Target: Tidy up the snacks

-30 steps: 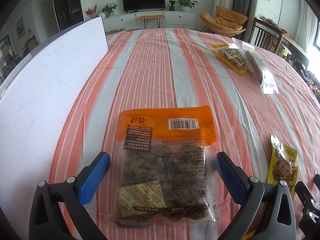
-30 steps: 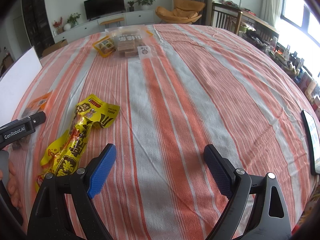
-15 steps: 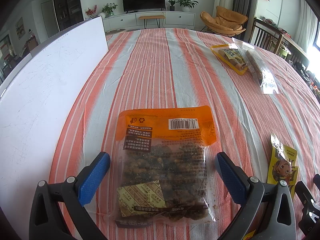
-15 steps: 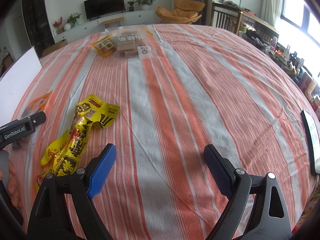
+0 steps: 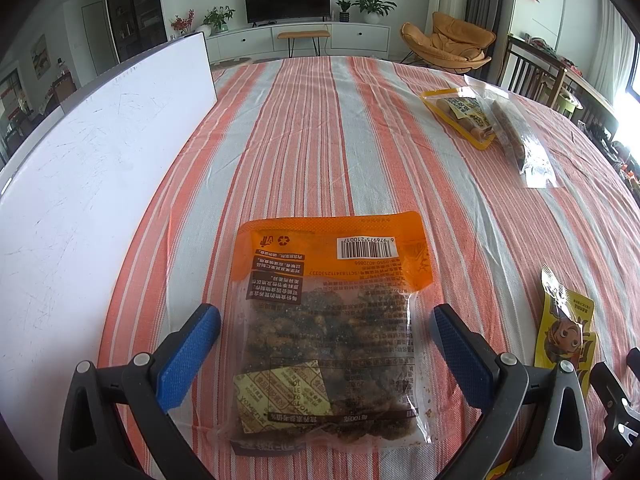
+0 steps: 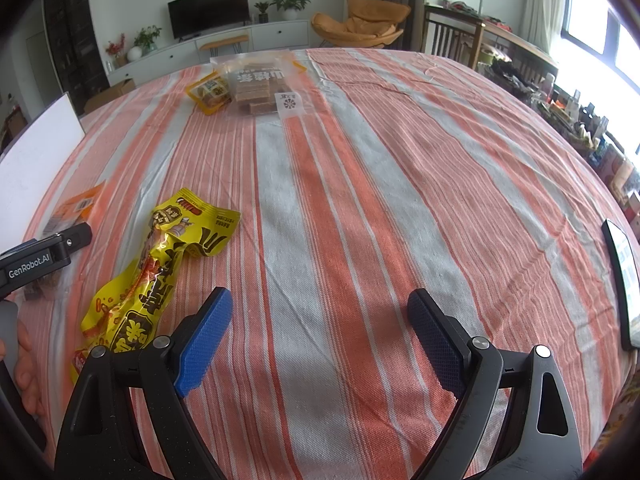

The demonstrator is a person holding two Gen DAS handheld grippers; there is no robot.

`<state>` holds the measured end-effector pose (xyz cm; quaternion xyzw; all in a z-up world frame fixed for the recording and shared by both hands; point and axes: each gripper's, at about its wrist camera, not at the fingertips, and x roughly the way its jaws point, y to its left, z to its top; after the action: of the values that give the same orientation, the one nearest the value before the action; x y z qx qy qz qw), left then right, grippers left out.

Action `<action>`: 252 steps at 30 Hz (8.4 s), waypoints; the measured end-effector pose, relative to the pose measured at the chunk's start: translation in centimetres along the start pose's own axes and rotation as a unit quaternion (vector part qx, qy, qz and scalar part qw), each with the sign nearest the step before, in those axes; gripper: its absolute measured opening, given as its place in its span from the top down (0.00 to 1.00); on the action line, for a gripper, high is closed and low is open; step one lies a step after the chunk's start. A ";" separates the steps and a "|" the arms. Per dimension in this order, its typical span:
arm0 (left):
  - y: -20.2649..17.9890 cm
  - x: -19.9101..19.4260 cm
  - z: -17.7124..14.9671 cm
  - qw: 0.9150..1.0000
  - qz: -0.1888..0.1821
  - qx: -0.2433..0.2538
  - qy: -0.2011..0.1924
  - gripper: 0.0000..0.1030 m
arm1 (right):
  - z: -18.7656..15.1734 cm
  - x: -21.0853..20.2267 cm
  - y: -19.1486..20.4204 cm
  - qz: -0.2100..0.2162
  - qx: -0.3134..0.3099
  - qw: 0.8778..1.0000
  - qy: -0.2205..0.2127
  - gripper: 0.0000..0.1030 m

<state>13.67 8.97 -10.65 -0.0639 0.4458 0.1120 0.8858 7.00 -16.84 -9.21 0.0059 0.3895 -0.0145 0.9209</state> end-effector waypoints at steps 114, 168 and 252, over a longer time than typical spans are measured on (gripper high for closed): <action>14.5 -20.2 -0.3 0.994 -0.016 -0.032 -0.099 0.00 | 3.2 -1.9 10.4 0.054 -0.098 0.992 -0.058 0.31; -0.8 -1.6 -1.8 0.996 -0.051 0.068 -0.001 0.00 | 9.2 3.1 0.5 0.100 0.005 0.995 -0.004 0.31; -4.7 -3.1 -0.3 0.969 -0.156 0.174 0.077 0.45 | 6.8 3.0 -3.9 0.057 -0.012 0.990 0.128 0.42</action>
<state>12.84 3.89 -8.28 0.0140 0.5101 -0.1121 0.8527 13.82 -20.92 -6.63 0.0186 0.5029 0.0436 0.8630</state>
